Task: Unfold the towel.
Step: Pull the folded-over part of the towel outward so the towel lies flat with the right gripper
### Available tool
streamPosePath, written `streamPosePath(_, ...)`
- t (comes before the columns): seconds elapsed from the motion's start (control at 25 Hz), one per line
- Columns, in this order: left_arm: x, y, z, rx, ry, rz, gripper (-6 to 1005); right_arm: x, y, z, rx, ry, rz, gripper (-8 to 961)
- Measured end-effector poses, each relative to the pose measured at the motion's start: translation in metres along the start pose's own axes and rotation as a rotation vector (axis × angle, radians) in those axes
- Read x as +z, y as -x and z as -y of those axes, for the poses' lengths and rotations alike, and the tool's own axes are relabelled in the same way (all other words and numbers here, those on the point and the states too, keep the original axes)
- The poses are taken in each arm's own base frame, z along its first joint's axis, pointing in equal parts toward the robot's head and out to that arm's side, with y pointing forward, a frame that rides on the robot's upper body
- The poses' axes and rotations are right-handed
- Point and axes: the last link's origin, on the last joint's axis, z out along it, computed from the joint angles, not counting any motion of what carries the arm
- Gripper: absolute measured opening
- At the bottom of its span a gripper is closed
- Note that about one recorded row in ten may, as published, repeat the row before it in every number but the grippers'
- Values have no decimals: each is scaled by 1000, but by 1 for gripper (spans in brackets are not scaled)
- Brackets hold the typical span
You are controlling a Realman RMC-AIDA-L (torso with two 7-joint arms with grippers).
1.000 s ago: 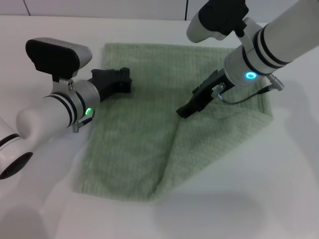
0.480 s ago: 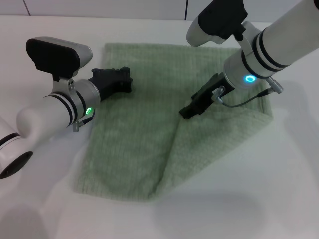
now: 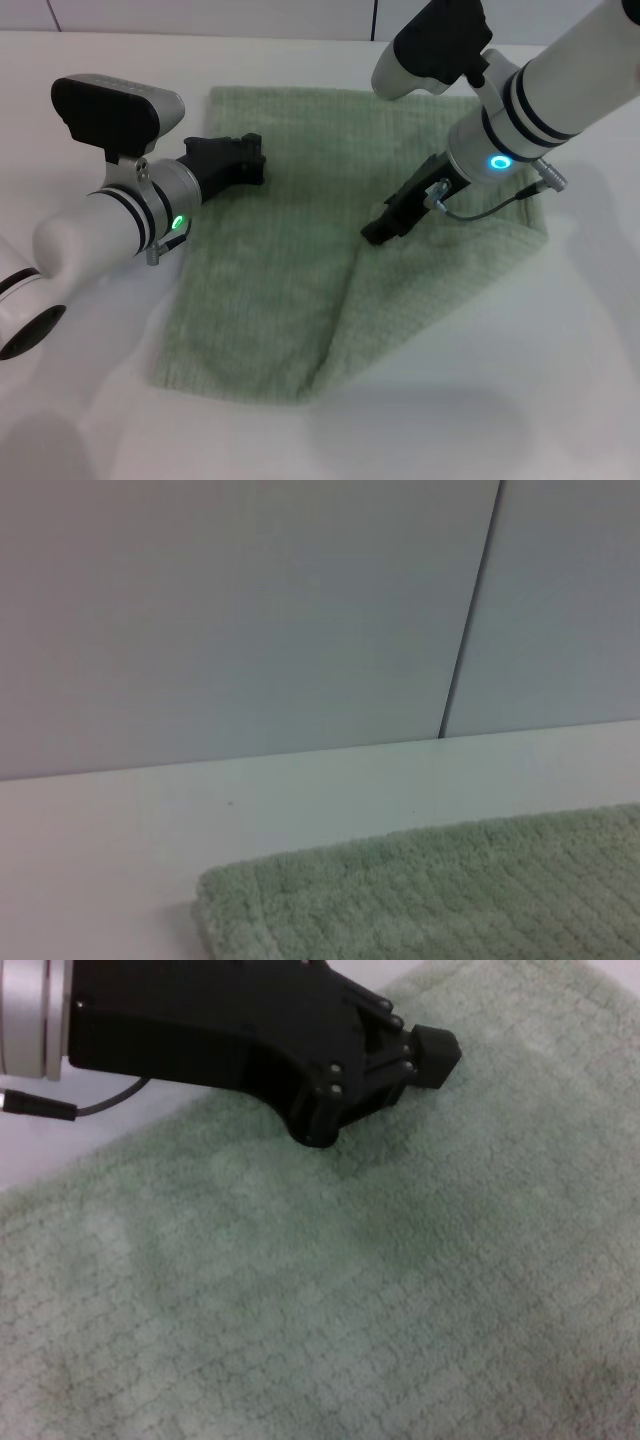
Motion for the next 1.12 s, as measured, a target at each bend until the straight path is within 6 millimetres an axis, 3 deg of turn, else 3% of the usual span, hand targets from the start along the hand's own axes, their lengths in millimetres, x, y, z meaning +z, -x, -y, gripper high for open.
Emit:
streamPosePath(0.32, 0, 0, 0, -1, -1, 0, 5, 0, 0, -1, -1, 3, -2, 425)
streamPosePath(0.52, 0, 0, 1, -3, -2, 0, 4, -1, 1, -2, -16, 7, -2, 158)
streamPosePath(0.68, -1, 1, 1, -4, -4, 1, 4, -7, 4, -5, -58, 15, -2, 85)
streamPosePath(0.8, -1, 1, 2, -4, -6, 1, 4, -26, 7, -15, -122, 35, 9, 30)
streamPosePath(1.12, -1, 2, 2, -4, -7, 1, 5, -69, 0, -45, -329, 33, -18, 20)
